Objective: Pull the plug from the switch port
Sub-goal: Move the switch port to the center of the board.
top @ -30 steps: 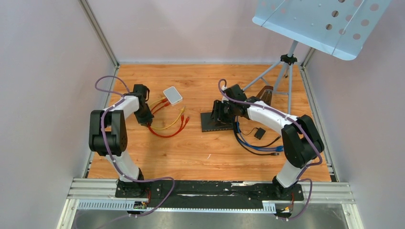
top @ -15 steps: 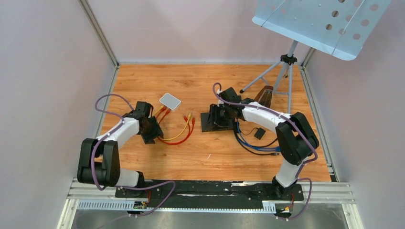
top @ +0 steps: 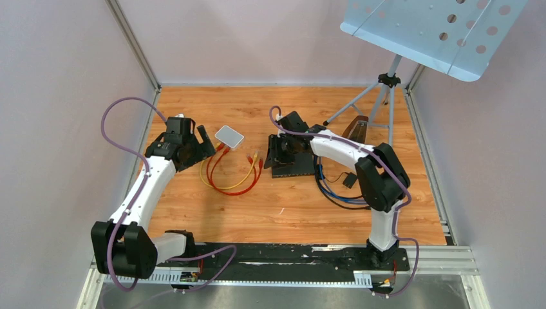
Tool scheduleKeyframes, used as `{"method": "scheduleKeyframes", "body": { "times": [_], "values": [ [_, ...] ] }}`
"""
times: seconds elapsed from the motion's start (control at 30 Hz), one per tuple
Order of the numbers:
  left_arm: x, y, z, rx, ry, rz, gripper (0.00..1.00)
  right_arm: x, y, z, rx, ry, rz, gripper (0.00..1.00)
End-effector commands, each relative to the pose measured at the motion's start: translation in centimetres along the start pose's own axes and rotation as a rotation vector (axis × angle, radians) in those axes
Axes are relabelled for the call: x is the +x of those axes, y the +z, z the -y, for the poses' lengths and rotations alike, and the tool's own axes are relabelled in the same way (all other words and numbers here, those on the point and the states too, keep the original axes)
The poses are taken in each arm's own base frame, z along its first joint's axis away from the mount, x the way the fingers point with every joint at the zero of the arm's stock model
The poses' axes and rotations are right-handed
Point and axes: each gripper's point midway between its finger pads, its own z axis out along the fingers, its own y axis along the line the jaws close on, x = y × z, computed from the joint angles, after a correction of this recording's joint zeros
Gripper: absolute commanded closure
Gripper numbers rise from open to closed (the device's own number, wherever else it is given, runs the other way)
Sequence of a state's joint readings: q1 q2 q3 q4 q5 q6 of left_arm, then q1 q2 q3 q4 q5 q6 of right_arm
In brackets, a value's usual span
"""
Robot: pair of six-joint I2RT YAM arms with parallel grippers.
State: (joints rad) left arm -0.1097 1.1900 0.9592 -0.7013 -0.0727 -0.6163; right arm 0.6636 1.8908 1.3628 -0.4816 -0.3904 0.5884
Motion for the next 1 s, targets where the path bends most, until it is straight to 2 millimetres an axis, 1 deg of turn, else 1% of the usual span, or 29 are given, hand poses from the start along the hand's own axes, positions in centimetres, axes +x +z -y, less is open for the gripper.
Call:
{"method": "scheduleKeyframes", "body": {
  "times": [0.0, 0.17, 0.27, 0.33, 0.43, 0.47, 0.57, 0.6, 0.63, 0.67, 0.7, 0.77, 0.87, 0.97],
  "values": [
    [-1.7, -1.1, -0.3, -0.023, 0.058, 0.061, 0.01, -1.7, 1.8, -0.1, 0.057, -0.075, 0.012, 0.62],
    [-2.1, -1.0, -0.3, -0.019, 0.070, 0.076, 0.00, -3.5, 3.4, -0.3, 0.072, -0.106, 0.024, 0.64],
    [-2.2, -0.9, -0.3, -0.022, 0.076, 0.079, 0.00, -4.2, 4.2, 0.8, 0.118, -0.112, 0.042, 0.64],
    [-2.3, -0.7, -0.3, -0.027, 0.079, 0.082, 0.00, -4.2, 4.7, 2.0, 0.168, -0.115, 0.044, 0.64],
    [-2.6, -0.3, -0.3, -0.035, 0.088, 0.084, 0.00, -4.3, 4.6, 3.9, 0.251, -0.112, 0.070, 0.64],
    [-2.6, 0.1, -0.4, -0.042, 0.093, 0.074, 0.00, -4.3, 4.5, 4.4, 0.272, -0.110, 0.077, 0.64],
    [-3.1, 1.1, 0.3, -0.022, 0.116, 0.065, 0.00, -4.6, 3.8, 5.0, 0.295, -0.103, 0.095, 0.64],
    [-3.0, 1.8, 0.3, -0.028, 0.121, 0.045, 0.00, -4.8, 3.6, 5.0, 0.294, -0.103, 0.100, 0.64],
    [-3.4, 2.0, 0.8, -0.012, 0.134, 0.048, 0.00, -4.9, 3.4, 5.0, 0.296, -0.103, 0.106, 0.64],
    [-3.2, 2.9, 0.7, -0.020, 0.142, 0.026, 0.00, -5.1, 3.2, 5.1, 0.298, -0.100, 0.113, 0.64],
    [-3.6, 3.2, 1.1, -0.011, 0.156, 0.027, 0.00, -5.2, 3.0, 5.0, 0.294, -0.098, 0.116, 0.63],
    [-3.8, 4.3, 1.2, -0.017, 0.186, -0.002, 0.00, -5.5, 2.9, 4.5, 0.269, -0.099, 0.114, 0.63],
    [-3.9, 6.4, 0.7, -0.062, 0.222, -0.044, 0.00, -6.0, 2.7, 2.9, 0.204, -0.118, 0.108, 0.62],
    [-3.8, 7.9, 0.4, -0.079, 0.256, -0.083, 0.00, -7.1, 2.8, 1.0, 0.141, -0.126, 0.115, 0.61]
  ]
}}
